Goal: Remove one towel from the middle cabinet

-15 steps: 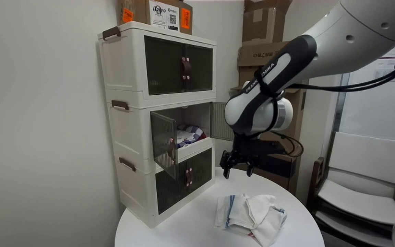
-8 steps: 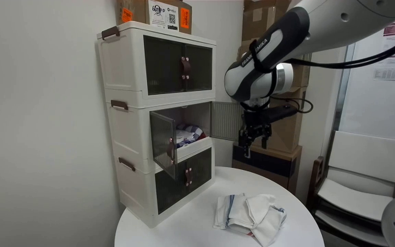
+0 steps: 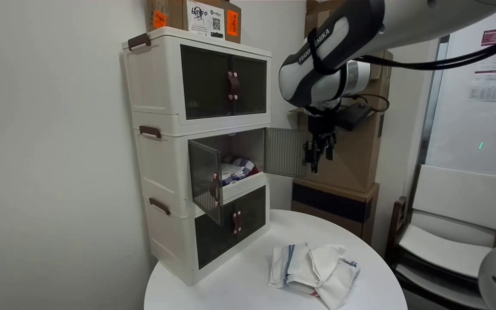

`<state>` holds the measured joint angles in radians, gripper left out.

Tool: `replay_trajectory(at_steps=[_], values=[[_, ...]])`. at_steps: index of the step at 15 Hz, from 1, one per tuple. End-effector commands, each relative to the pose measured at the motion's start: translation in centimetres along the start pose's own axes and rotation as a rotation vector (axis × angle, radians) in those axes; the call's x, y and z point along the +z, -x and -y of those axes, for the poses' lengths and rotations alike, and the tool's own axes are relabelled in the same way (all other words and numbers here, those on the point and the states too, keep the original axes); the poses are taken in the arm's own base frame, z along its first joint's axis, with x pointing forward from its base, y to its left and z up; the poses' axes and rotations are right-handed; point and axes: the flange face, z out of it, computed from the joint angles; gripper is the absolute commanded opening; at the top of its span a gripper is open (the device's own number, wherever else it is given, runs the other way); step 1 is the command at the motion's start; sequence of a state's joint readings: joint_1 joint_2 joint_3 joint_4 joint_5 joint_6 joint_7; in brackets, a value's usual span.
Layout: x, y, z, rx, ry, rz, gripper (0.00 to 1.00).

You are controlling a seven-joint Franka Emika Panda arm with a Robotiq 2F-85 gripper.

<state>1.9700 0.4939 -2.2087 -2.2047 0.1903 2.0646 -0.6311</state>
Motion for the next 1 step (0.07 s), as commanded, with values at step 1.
replay_trajectory(at_steps=[1], values=[[-0.03,-0.03,0.01,-0.001,0.000,0.001,1.00]])
